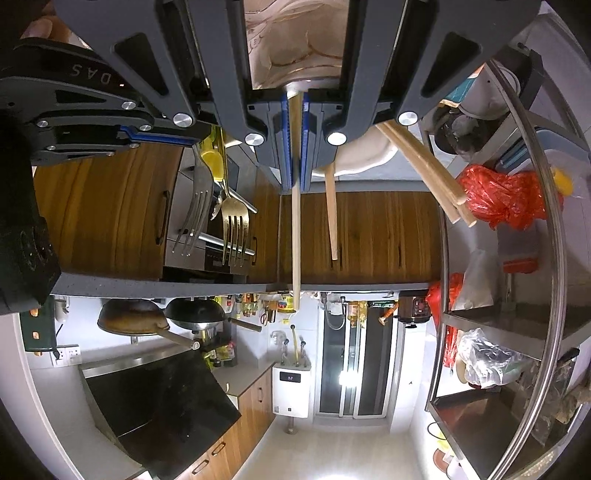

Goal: Organize utensils
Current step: 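Open the left tool to drop the chopstick in the pot while the right tool releases the fork, then withdraw both open tools back from the pot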

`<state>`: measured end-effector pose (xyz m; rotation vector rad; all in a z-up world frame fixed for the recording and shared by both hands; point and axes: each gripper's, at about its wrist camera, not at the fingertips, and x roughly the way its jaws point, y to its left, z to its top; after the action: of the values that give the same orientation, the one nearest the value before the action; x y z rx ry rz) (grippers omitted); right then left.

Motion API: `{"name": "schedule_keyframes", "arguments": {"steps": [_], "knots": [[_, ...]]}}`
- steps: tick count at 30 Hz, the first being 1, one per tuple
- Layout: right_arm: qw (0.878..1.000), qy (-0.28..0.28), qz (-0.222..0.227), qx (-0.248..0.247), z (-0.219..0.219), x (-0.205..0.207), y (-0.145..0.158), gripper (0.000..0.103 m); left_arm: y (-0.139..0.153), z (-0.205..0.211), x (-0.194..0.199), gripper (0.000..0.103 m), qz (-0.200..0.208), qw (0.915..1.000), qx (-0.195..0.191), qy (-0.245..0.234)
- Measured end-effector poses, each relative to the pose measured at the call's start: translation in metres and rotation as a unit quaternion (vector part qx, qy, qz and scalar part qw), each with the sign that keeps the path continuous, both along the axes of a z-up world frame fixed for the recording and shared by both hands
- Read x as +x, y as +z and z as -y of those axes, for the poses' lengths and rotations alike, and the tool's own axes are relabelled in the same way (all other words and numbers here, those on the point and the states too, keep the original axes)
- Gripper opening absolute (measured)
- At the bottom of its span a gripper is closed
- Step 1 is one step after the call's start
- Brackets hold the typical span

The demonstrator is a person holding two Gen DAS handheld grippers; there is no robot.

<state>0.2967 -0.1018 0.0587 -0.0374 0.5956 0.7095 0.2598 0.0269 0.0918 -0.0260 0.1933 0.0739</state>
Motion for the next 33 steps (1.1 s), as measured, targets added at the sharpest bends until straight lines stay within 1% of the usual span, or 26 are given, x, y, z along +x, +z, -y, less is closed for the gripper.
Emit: {"name": "schedule_keyframes", "arguments": {"steps": [6, 18, 19, 20, 21, 22, 27, 29, 30, 31, 32, 33], "knots": [[1.000, 0.000, -0.007, 0.000, -0.001, 0.002, -0.003, 0.006, 0.002, -0.002, 0.002, 0.006, -0.004, 1.0000, -0.002, 0.001], [1.000, 0.000, -0.005, -0.002, -0.002, 0.001, -0.002, 0.007, 0.003, -0.002, 0.002, 0.007, -0.007, 0.9999, -0.005, -0.008], [1.000, 0.000, -0.004, -0.001, -0.002, 0.000, -0.002, 0.008, 0.003, -0.001, 0.001, 0.009, -0.005, 0.9999, -0.005, -0.010], [1.000, 0.001, -0.003, 0.000, -0.001, 0.000, -0.001, 0.009, 0.003, -0.001, -0.001, 0.015, -0.002, 0.9999, -0.004, -0.011], [1.000, 0.002, -0.002, 0.002, -0.001, -0.001, 0.000, 0.011, 0.003, 0.000, -0.003, 0.025, 0.001, 0.9999, -0.003, -0.012], [1.000, 0.003, 0.000, 0.003, -0.001, -0.002, 0.001, 0.011, 0.004, 0.000, -0.006, 0.029, 0.005, 0.9999, -0.001, -0.014], [1.000, 0.002, 0.013, 0.007, 0.003, -0.008, 0.007, 0.011, 0.006, 0.004, -0.015, 0.029, 0.008, 0.9997, 0.008, -0.023], [1.000, -0.001, 0.019, 0.012, 0.007, -0.011, 0.009, 0.011, 0.006, 0.004, -0.019, 0.031, 0.008, 0.9996, 0.008, -0.026], [1.000, -0.003, 0.023, 0.015, 0.010, -0.013, 0.010, 0.011, 0.007, 0.003, -0.023, 0.037, 0.011, 0.9995, 0.009, -0.027], [0.999, -0.005, 0.028, 0.018, 0.013, -0.016, 0.010, 0.013, 0.008, 0.003, -0.027, 0.045, 0.015, 0.9995, 0.010, -0.027], [0.999, -0.008, 0.033, 0.022, 0.016, -0.019, 0.011, 0.015, 0.009, 0.002, -0.031, 0.050, 0.018, 0.9994, 0.011, -0.027], [0.999, -0.011, 0.038, 0.027, 0.020, -0.022, 0.011, 0.021, 0.010, 0.002, -0.037, 0.057, 0.025, 0.9992, 0.013, -0.027]]}}
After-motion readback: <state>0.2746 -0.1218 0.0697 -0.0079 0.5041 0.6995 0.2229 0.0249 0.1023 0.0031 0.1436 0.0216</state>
